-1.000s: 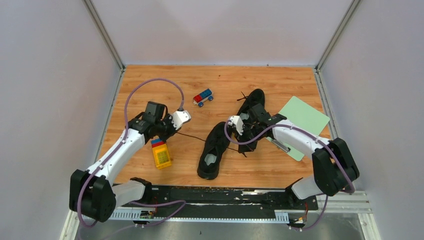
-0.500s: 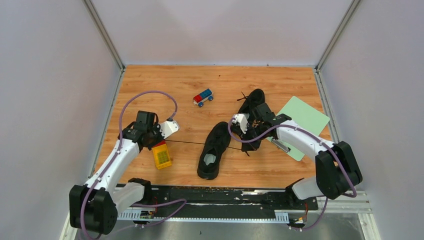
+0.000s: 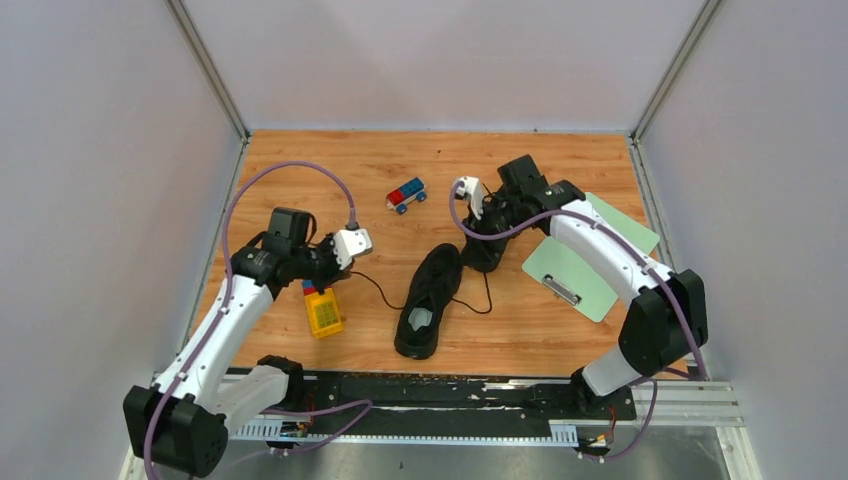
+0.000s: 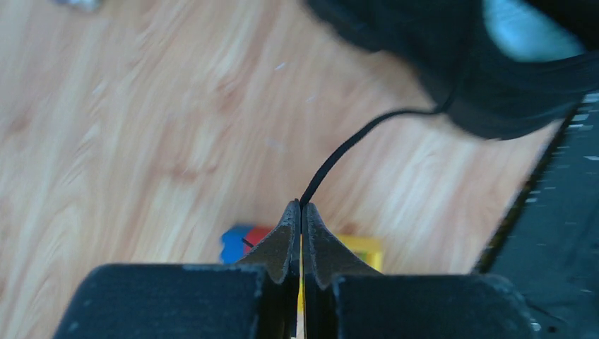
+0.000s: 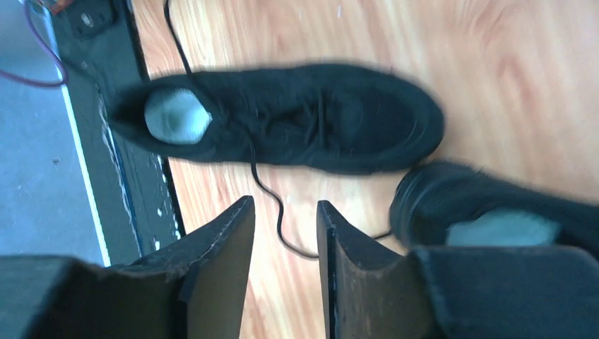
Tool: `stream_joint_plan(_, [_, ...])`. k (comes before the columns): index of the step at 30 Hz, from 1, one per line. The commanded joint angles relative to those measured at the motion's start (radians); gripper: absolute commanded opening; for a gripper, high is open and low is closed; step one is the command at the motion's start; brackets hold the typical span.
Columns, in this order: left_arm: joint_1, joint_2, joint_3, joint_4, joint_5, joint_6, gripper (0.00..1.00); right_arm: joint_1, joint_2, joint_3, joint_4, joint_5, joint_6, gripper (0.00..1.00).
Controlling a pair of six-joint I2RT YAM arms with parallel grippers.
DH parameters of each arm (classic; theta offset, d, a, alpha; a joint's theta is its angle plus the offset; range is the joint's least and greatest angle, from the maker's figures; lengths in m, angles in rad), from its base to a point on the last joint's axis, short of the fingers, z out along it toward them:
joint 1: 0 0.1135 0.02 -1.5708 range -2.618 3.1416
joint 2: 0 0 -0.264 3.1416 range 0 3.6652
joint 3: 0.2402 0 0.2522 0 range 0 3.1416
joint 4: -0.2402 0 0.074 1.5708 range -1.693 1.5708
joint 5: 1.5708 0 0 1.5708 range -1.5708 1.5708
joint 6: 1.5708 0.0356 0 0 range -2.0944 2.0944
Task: Tie the shoes
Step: Tie the shoelace on the shoe, then wrap the shoelace around the shoelace.
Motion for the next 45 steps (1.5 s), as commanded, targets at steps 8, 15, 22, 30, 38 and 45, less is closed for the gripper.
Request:
stream_joint_plan(8, [-0.065, 0.056, 0.067, 0.188, 0.238, -0.308, 0.00, 0.197, 0.182, 0.271, 0.000, -0.132, -0.045, 0.42])
stream_joint_plan(15, [-0.045, 0.056, 0.072, 0.287, 0.165, -0.619, 0.00, 0.295, 0.191, 0.242, 0.117, -0.066, 0.073, 0.47])
stream_joint_plan(22, [0.004, 0.064, 0.068, 0.341, 0.215, -0.831, 0.00, 0.371, 0.210, 0.245, 0.156, -0.020, 0.128, 0.48])
stream_joint_plan(30, [0.038, 0.065, 0.071, 0.339, 0.253, -0.935, 0.00, 0.395, 0.264, 0.279, 0.229, 0.073, 0.309, 0.49])
stream_joint_plan(38, [0.050, 0.048, 0.050, 0.346, 0.248, -0.938, 0.00, 0.399, 0.280, 0.266, 0.254, 0.051, 0.381, 0.45])
stream_joint_plan(45, [0.052, 0.048, 0.048, 0.339, 0.246, -0.925, 0.00, 0.399, 0.291, 0.287, 0.279, 0.111, 0.415, 0.18])
